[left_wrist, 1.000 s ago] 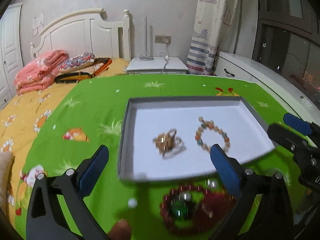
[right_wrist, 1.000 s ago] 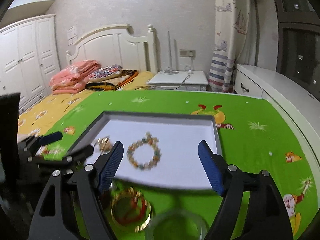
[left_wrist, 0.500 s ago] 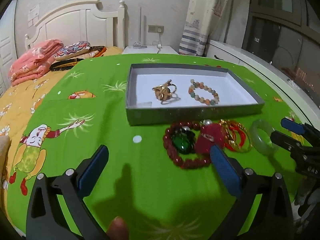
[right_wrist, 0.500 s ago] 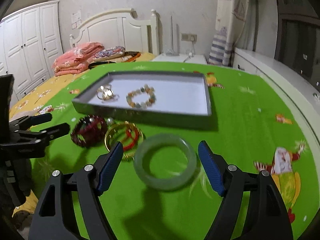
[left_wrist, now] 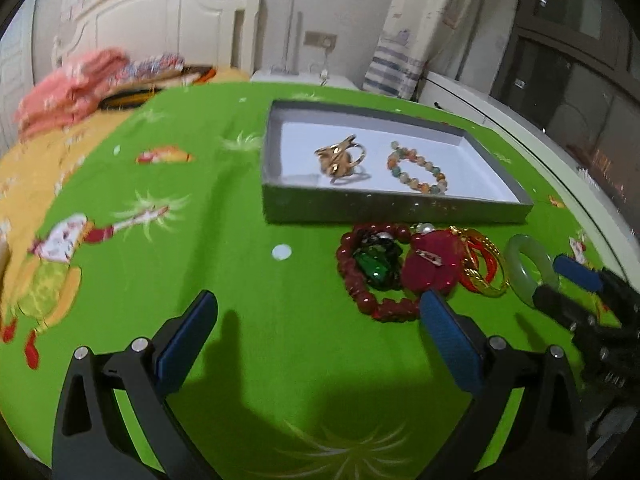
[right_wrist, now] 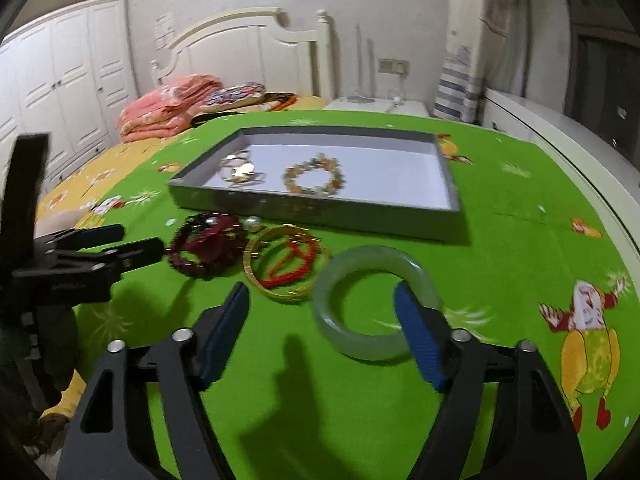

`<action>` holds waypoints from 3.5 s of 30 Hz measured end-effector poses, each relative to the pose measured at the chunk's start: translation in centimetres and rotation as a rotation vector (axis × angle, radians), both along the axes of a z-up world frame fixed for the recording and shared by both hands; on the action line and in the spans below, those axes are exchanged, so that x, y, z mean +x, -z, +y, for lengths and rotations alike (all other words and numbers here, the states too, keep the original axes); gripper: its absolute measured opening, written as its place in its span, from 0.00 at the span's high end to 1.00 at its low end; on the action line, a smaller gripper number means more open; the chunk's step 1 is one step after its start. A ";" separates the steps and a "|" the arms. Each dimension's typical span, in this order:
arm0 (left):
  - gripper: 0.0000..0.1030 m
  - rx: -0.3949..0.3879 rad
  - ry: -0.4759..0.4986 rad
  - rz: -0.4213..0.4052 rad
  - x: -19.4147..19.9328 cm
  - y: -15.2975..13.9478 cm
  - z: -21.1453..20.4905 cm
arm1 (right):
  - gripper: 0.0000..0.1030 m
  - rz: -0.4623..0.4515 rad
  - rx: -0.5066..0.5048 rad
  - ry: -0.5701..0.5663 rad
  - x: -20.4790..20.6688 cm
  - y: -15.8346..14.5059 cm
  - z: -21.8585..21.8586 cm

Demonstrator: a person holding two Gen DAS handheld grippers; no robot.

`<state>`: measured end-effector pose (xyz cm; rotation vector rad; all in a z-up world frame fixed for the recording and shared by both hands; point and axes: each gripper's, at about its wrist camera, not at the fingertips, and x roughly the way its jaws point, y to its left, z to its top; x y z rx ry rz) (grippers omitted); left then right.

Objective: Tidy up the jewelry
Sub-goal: 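Grasp the gold bangle with the right tool, then lift the gold bangle with the right tool while the left tool grasps the red flower, then lower the gold bangle and red flower into the tray and open both tools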

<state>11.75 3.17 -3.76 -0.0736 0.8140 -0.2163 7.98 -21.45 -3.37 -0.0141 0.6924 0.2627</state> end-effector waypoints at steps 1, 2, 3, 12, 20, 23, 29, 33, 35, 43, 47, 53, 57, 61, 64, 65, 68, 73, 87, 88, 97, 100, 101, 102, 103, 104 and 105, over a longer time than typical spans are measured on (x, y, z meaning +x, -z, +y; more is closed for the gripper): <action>0.05 -0.007 -0.009 0.001 0.0 0.0 0.2 | 0.46 -0.006 -0.009 -0.029 0.0 0.0 0.7; 0.05 -0.004 -0.010 -0.004 0.0 0.0 0.1 | 0.51 -0.007 -0.018 -0.048 -0.1 0.0 1.3; 0.05 0.004 -0.010 -0.011 -0.1 0.0 0.1 | 0.54 -0.008 -0.031 -0.064 0.0 0.0 1.8; 0.05 0.150 0.007 -0.110 -1.6 -0.6 -2.2 | 0.77 0.075 -0.075 -0.130 2.7 0.5 4.8; 0.05 0.148 0.009 -0.128 -1.9 -0.8 -2.2 | 0.92 0.147 -0.125 -0.160 4.5 1.3 6.4; 0.05 0.177 0.020 -0.160 -2.4 -1.1 -2.8 | 0.94 0.125 -0.120 -0.163 4.2 1.1 6.3; 0.05 0.214 0.096 -0.151 -2.3 -1.1 -4.3 | 0.94 0.039 -0.055 -0.140 1.9 0.2 4.9; 0.05 0.193 0.134 -0.149 -1.9 -1.3 -5.2 | 0.94 -0.038 -0.014 -0.129 -0.1 -0.8 3.6; 0.07 0.204 0.173 -0.158 -1.5 -1.5 -6.3 | 0.94 -0.063 0.010 -0.111 -0.7 -1.3 2.7; 0.27 0.282 0.265 -0.116 0.6 -0.3 -9.7 | 0.94 -0.079 0.033 -0.086 -1.6 -1.3 1.1; 0.46 0.265 0.279 -0.099 0.8 0.2 -9.6 | 0.94 -0.070 0.041 -0.089 -1.5 -0.9 1.0; 0.68 0.218 0.304 -0.081 1.1 0.3 -8.9 | 0.94 -0.070 0.027 -0.103 -1.7 -0.5 1.6; 0.70 0.210 0.305 -0.102 0.6 0.1 -8.8 | 0.94 -0.072 0.020 -0.105 -1.9 -0.4 1.9; 0.70 0.204 0.287 -0.143 -0.2 -0.3 -8.3 | 0.94 -0.077 0.010 -0.109 -2.3 -0.2 2.1; 0.70 0.210 0.276 -0.158 -0.7 -0.5 -8.0 | 0.94 -0.078 0.004 -0.116 -2.4 -0.1 2.4; 0.70 0.210 0.271 -0.164 -0.9 -0.5 -7.8 | 0.94 -0.078 0.003 -0.117 -2.5 -0.1 2.5; 0.70 0.207 0.250 -0.188 -1.6 -0.7 -7.3 | 0.94 -0.080 0.004 -0.118 -2.6 0.0 2.6; 0.70 0.174 0.200 -0.219 -2.0 -1.1 -6.3 | 0.94 -0.092 0.012 -0.110 -2.6 0.0 2.8; 0.70 0.120 0.071 -0.248 0.2 -3.9 -4.2 | 0.94 -0.122 -0.031 -0.017 1.1 -2.7 3.3; 0.70 0.125 0.069 -0.254 0.3 -4.1 -4.3 | 0.94 -0.121 -0.029 -0.013 1.5 -2.8 3.3; 0.70 0.140 0.053 -0.253 3.1 -4.9 -4.8 | 0.94 -0.108 -0.029 0.016 5.2 -3.7 3.0; 0.70 0.140 0.040 -0.238 4.6 -5.1 -4.8 | 0.94 -0.094 -0.034 0.033 6.8 -3.6 2.8; 0.70 0.143 0.037 -0.234 5.1 -5.1 -4.7 | 0.94 -0.089 -0.033 0.037 7.3 -3.5 2.7; 0.70 0.148 0.034 -0.229 5.7 -5.1 -4.8 | 0.94 -0.082 -0.033 0.044 8.0 -3.4 2.6; 0.70 0.155 0.032 -0.227 6.2 -5.1 -4.8 | 0.94 -0.077 -0.034 0.048 8.3 -3.3 2.6; 0.70 0.162 0.031 -0.225 6.7 -5.1 -4.9 | 0.94 -0.072 -0.035 0.052 8.7 -3.2 2.6; 0.70 0.167 0.030 -0.224 7.1 -5.1 -5.0 | 0.94 -0.066 -0.037 0.055 9.2 -3.2 2.6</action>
